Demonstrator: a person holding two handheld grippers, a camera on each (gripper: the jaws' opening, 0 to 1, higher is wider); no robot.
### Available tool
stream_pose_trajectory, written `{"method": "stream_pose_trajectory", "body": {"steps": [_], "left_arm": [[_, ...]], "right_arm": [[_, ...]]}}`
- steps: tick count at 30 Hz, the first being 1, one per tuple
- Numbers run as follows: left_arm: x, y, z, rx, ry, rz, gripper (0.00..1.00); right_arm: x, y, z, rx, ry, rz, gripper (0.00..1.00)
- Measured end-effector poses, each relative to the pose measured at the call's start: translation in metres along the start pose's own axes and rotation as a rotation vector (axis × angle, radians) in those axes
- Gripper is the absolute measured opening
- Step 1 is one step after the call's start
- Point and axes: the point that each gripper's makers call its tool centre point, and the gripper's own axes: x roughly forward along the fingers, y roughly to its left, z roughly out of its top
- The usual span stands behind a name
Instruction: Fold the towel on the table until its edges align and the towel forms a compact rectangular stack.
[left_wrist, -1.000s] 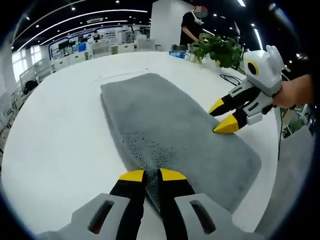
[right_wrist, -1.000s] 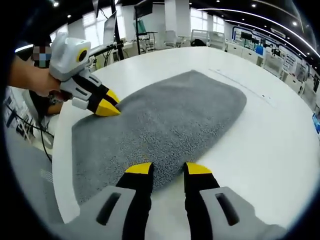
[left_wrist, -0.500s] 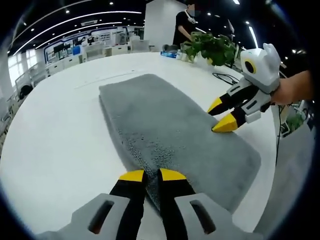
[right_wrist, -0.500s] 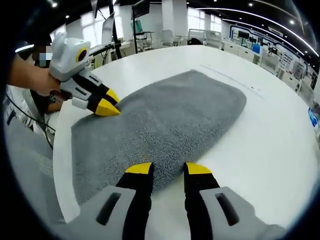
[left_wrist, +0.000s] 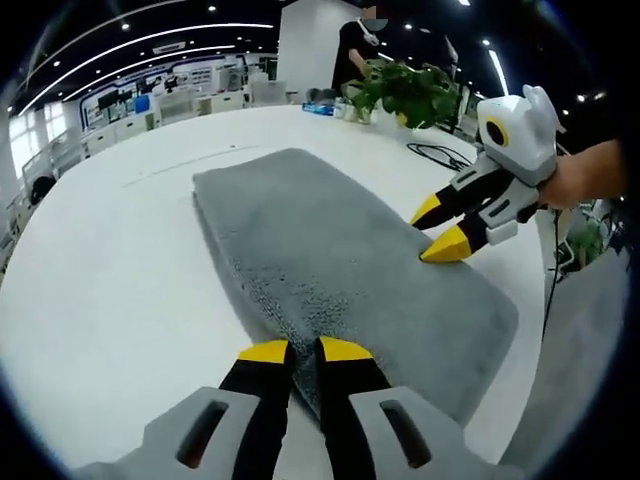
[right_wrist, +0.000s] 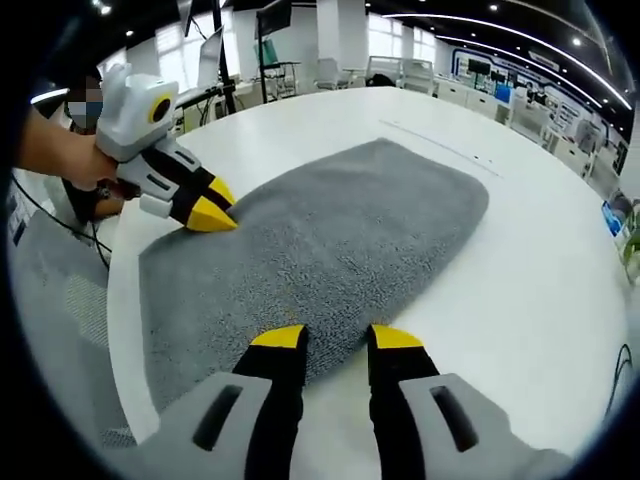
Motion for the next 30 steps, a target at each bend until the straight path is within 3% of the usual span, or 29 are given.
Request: {"method": "stream_pose_trajectory", "body": {"steps": [15, 30], "left_arm": [[0.015, -0.045, 0.009, 0.030, 0.002, -0.025, 0.10], [0.017, -0.050, 0.010, 0.036, 0.000, -0.011, 0.10]], "right_arm": [[-0.032, -0.016, -0.032, 0.018, 0.001, -0.021, 0.22], [-0.034, -0.020, -0.035, 0.008, -0.010, -0.015, 0.22]]}}
